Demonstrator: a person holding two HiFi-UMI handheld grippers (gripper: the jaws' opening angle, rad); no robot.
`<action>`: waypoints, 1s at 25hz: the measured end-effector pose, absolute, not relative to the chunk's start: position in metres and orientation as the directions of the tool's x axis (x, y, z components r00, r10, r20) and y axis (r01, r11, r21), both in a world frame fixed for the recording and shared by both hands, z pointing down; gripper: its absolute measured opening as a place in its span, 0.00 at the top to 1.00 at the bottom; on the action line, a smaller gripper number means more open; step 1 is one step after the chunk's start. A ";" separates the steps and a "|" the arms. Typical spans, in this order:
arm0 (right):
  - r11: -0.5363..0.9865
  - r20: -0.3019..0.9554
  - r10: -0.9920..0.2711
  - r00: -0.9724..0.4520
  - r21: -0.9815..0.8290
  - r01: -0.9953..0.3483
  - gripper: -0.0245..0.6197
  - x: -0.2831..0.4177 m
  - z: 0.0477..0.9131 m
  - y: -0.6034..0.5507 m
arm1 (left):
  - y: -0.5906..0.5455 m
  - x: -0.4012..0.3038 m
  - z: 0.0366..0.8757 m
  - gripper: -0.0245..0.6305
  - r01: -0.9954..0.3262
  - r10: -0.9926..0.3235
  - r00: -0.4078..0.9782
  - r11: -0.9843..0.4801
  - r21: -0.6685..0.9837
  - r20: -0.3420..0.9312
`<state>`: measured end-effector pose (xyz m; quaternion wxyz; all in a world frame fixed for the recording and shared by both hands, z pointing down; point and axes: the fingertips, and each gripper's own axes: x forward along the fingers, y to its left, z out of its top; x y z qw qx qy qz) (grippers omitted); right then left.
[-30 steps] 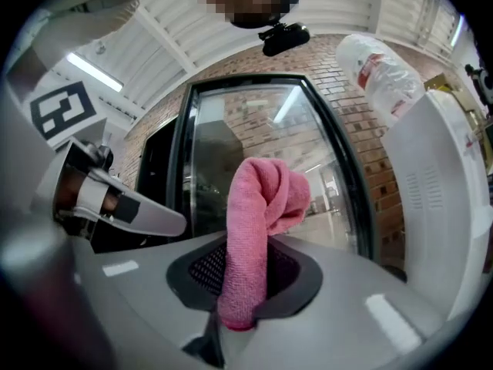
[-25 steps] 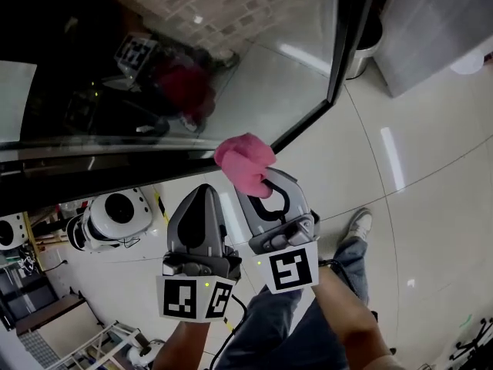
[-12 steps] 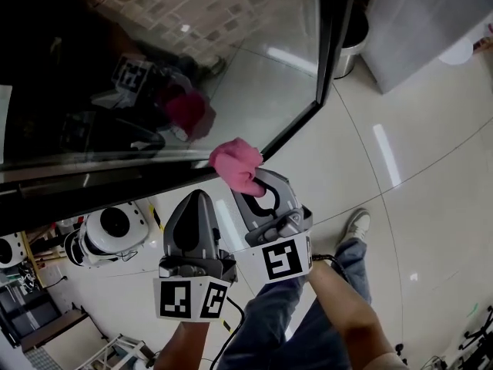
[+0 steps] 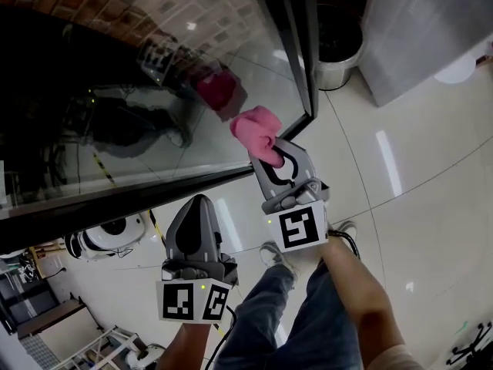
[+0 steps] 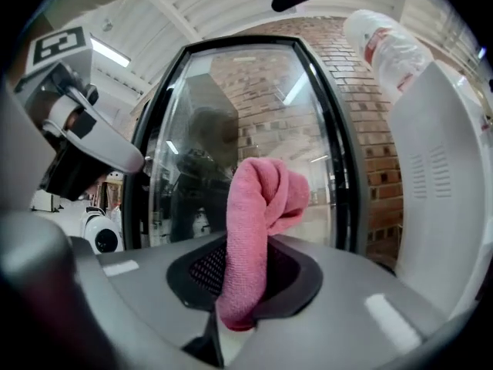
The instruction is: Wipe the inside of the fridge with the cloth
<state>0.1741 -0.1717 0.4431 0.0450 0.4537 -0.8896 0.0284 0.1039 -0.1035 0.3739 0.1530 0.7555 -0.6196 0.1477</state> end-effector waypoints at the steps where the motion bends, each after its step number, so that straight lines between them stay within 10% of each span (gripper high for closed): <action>1: 0.577 0.108 -0.811 -0.574 -0.006 -0.817 0.87 0.185 0.446 -0.181 | -0.106 0.108 0.374 0.94 -0.983 -0.893 0.180 -0.177 0.046 0.412; 13: 0.558 0.097 -0.827 -0.553 0.034 -0.829 0.87 0.240 0.444 -0.218 | -0.104 0.137 0.379 0.94 -0.991 -0.901 0.137 -0.131 0.043 0.412; 25: 0.659 0.147 -0.739 -0.658 -0.050 -0.751 0.87 0.110 0.463 -0.077 | -0.063 0.077 0.401 0.94 -0.980 -0.897 0.198 -0.182 0.078 0.395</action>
